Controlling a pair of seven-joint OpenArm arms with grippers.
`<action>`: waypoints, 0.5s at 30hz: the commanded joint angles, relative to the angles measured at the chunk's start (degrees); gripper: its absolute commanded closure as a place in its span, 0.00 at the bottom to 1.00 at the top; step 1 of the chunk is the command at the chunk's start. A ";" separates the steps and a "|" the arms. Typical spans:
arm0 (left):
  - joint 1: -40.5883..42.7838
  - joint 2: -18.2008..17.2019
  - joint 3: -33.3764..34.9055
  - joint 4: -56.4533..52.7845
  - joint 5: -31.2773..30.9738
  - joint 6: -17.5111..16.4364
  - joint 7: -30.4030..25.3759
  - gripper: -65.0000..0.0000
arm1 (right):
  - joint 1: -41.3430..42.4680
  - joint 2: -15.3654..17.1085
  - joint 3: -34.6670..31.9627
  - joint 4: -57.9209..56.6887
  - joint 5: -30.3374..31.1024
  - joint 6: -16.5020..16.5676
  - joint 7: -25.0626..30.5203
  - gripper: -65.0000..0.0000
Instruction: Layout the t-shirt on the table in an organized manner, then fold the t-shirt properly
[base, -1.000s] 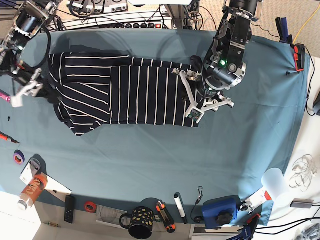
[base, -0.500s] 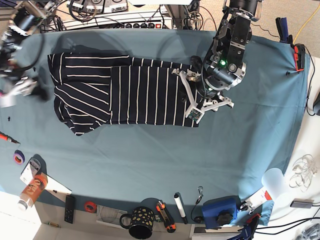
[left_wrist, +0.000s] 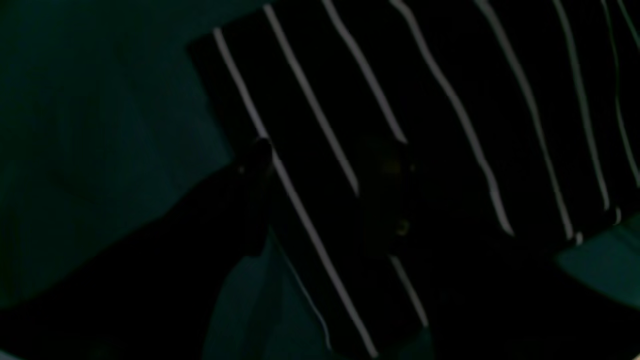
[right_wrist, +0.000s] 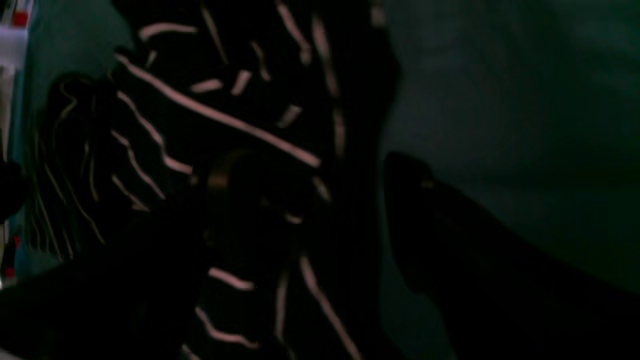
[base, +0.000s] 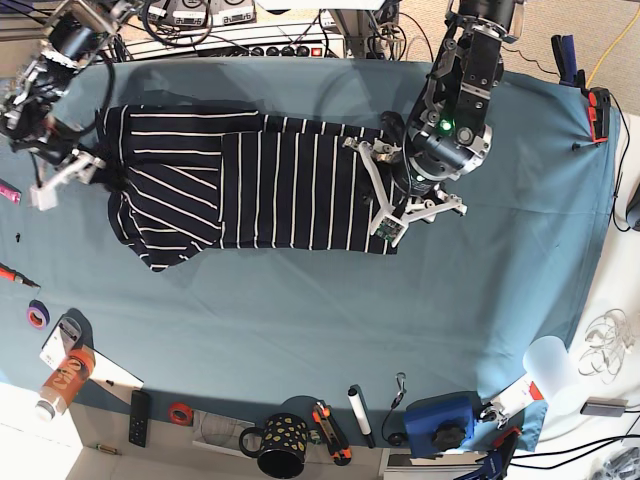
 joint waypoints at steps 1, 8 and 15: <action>-0.79 0.28 -0.07 0.87 -0.39 0.00 -1.20 0.56 | 0.55 0.24 -0.85 0.70 -1.18 -0.44 -0.01 0.41; -0.79 0.31 -0.07 0.87 -0.39 0.00 -1.22 0.56 | 0.57 -2.08 -6.12 0.70 -1.95 -1.46 -0.01 0.41; -0.79 0.31 -0.07 0.87 -0.39 0.00 -1.27 0.56 | 0.57 -2.12 -7.21 0.70 -1.70 -2.49 -0.01 0.41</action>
